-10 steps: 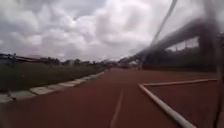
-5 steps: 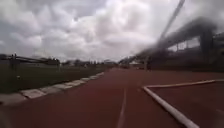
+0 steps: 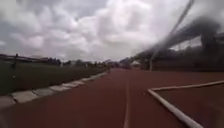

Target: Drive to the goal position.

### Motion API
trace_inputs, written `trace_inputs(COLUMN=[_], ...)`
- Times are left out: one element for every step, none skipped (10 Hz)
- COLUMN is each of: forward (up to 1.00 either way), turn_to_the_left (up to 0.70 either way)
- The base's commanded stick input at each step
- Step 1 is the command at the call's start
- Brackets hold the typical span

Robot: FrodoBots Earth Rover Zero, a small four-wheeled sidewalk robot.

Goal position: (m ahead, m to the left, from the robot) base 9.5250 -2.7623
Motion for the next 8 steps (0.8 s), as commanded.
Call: trace_inputs(forward=[0.70,0.70,0.70,0.70,0.70,0.70,0.70,0.70], turn_to_the_left=[-0.35,-0.35,-0.35,-0.35,-0.35,-0.34,-0.32,0.00])
